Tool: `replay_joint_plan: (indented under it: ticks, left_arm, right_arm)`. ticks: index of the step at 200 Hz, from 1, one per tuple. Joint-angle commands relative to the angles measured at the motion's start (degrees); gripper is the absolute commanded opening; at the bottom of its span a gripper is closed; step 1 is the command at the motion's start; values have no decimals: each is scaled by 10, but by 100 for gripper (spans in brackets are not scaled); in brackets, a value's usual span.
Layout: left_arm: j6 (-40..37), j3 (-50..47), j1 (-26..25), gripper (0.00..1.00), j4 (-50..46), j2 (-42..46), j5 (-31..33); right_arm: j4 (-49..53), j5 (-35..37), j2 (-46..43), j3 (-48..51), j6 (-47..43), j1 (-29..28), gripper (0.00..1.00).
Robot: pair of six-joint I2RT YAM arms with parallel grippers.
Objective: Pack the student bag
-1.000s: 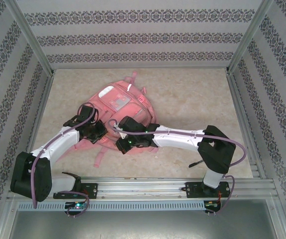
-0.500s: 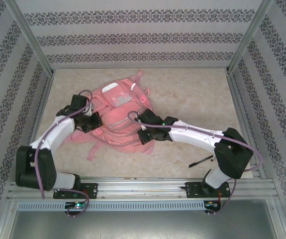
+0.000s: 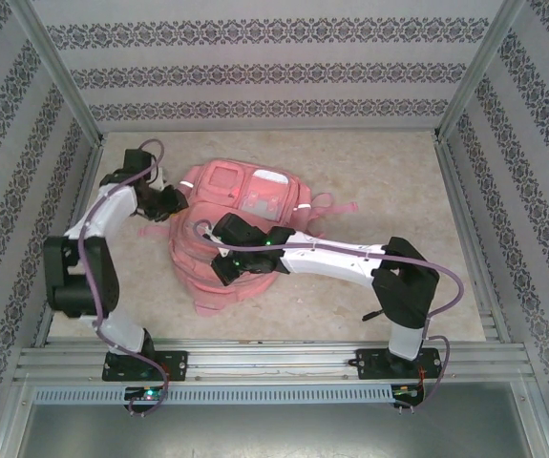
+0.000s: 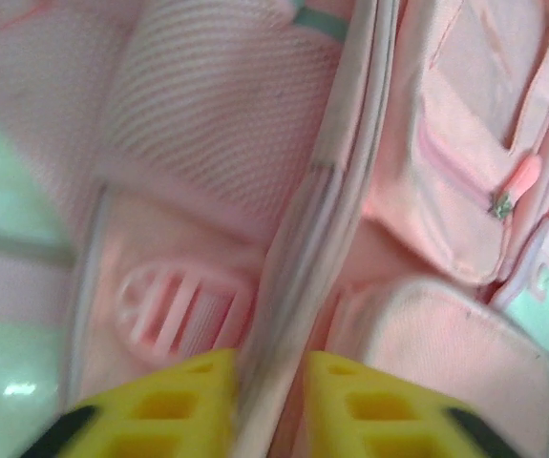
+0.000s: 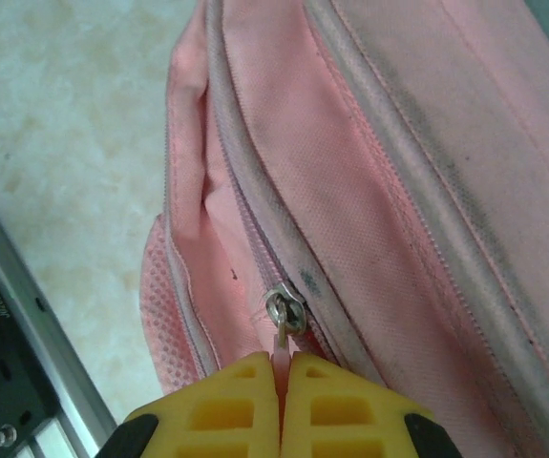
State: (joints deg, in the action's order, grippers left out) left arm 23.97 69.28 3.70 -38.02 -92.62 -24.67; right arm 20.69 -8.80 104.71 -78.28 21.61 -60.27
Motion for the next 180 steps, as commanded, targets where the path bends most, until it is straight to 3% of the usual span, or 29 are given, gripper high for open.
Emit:
replay_joint_plan:
  ticks: [1,30,63,113,139,153,180]
  left_arm:
    - [17,-68,12,39,-73,93,70]
    - [77,-157,7,39,-53,181,21]
    - [174,-233,-43,39,31,226,-2]
    - [254,-264,-85,37,109,225,57]
    - [249,-271,-85,24,111,226,85]
    - [235,-277,-85,0,124,218,86]
    - [169,-242,-68,0,84,199,111]
  right_arm:
    - [-15,-27,8,-21,8,1,0]
    - [-24,-45,10,-1,7,-1,0]
    - [-41,-50,10,11,18,-8,0]
    - [-59,-51,22,5,28,-26,0]
    - [-58,-46,23,9,28,-34,0]
    - [-51,-42,18,16,26,-36,0]
    - [12,7,-4,36,10,-35,0]
